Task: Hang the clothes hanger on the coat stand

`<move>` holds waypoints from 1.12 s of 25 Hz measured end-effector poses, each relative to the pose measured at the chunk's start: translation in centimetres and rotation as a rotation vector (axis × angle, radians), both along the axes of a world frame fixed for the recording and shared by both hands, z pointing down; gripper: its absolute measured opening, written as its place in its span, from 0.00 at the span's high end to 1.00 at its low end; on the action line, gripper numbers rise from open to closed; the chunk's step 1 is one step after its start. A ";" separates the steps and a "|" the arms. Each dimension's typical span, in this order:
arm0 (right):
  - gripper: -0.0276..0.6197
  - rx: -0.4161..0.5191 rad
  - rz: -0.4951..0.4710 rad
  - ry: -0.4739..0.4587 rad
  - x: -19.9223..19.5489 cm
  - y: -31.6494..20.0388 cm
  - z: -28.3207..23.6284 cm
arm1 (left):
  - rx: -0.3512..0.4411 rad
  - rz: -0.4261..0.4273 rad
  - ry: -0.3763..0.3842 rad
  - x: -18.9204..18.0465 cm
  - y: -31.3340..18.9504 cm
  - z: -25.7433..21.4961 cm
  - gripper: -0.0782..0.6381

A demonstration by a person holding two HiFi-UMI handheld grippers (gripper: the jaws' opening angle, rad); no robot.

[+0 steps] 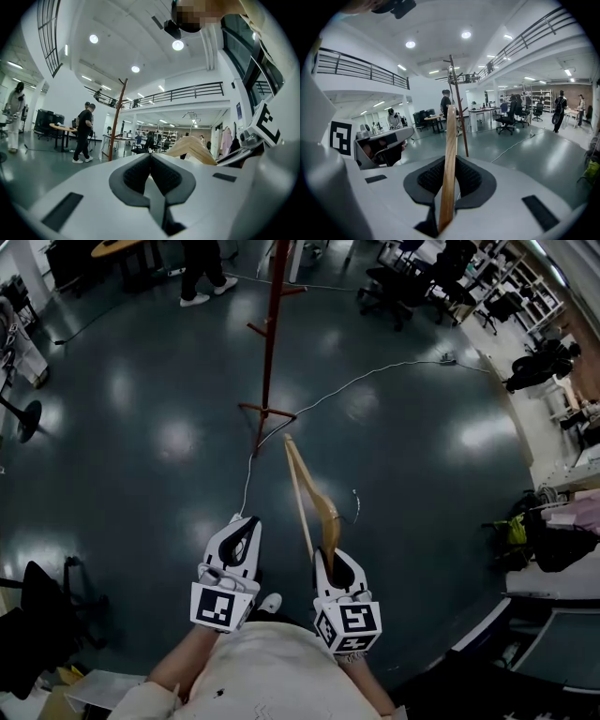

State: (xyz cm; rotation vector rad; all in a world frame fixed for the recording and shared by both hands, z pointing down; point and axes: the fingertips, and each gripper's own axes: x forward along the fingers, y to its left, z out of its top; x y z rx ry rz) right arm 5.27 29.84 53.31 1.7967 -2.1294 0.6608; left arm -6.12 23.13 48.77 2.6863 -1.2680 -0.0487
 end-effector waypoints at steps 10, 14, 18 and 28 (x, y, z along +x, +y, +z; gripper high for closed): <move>0.86 0.011 0.005 0.015 -1.3 -7.8 -0.7 | 0.032 0.006 0.056 -0.5 -8.2 -1.8 0.87; 0.86 0.033 0.009 0.007 -3.0 -10.7 -1.4 | 0.035 0.012 0.048 -2.1 -10.7 -2.3 0.87; 0.86 0.063 0.013 -0.006 -4.3 -12.7 -2.6 | 0.046 0.041 0.017 -3.0 -12.5 -2.7 0.87; 0.86 0.073 0.019 -0.007 -5.3 -15.6 -3.1 | 0.074 0.040 0.046 -3.8 -14.9 -3.7 0.87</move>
